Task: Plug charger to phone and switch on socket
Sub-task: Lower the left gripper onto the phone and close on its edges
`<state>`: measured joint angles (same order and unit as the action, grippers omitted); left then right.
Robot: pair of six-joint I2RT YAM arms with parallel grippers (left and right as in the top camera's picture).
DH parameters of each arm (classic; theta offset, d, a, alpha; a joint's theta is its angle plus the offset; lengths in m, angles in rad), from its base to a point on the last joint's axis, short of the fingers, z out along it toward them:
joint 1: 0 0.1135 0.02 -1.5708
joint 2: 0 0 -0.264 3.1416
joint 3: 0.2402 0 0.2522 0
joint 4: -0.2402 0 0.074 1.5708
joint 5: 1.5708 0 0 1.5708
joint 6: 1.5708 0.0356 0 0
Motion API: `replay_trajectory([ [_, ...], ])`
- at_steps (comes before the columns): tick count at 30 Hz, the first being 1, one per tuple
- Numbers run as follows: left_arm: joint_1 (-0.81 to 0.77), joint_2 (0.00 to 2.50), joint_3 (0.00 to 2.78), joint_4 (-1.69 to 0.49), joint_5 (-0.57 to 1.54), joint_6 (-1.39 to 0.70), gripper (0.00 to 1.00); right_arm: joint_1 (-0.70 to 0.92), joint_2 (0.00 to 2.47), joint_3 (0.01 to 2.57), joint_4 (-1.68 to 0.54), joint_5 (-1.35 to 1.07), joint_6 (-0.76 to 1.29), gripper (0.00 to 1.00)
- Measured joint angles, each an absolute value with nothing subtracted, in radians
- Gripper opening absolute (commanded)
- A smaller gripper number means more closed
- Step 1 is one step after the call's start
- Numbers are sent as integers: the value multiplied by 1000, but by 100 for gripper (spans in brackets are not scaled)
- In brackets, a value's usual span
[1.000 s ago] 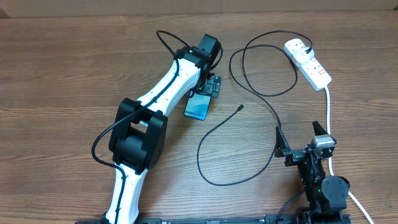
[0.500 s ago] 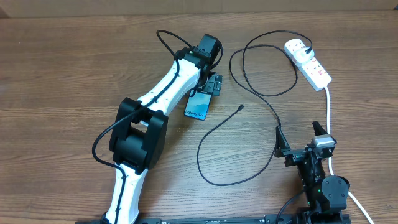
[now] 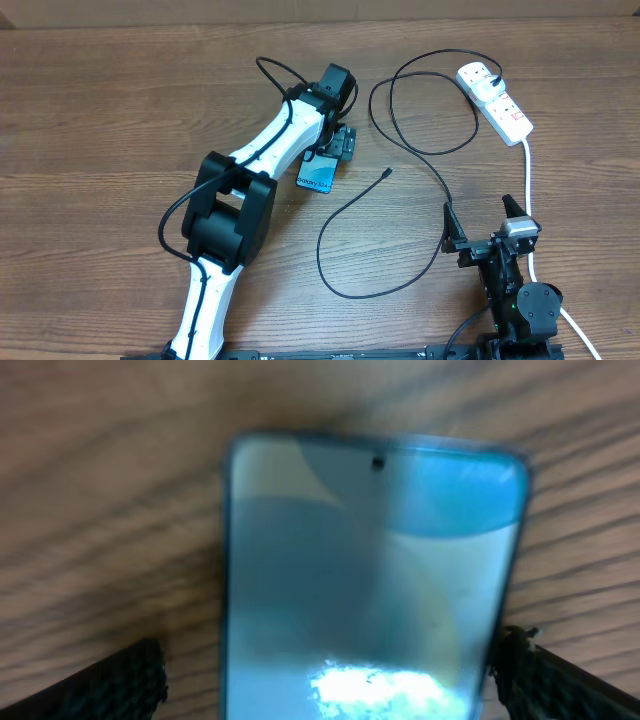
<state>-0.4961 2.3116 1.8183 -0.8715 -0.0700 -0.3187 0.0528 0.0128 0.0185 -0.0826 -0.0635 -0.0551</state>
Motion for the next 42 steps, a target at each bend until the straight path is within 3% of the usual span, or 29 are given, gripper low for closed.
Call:
replay_trajectory([
  [16, -496, 2312, 1818, -906, -49, -320, 100, 53, 13, 19, -83, -64, -55, 100],
  [27, -496, 2312, 1820, -955, -33, -323, 85, 53, 13, 19, -83, -64, -55, 100],
  [42, -496, 2312, 1822, -974, -29, -323, 85, 53, 13, 19, -83, -64, -55, 100],
])
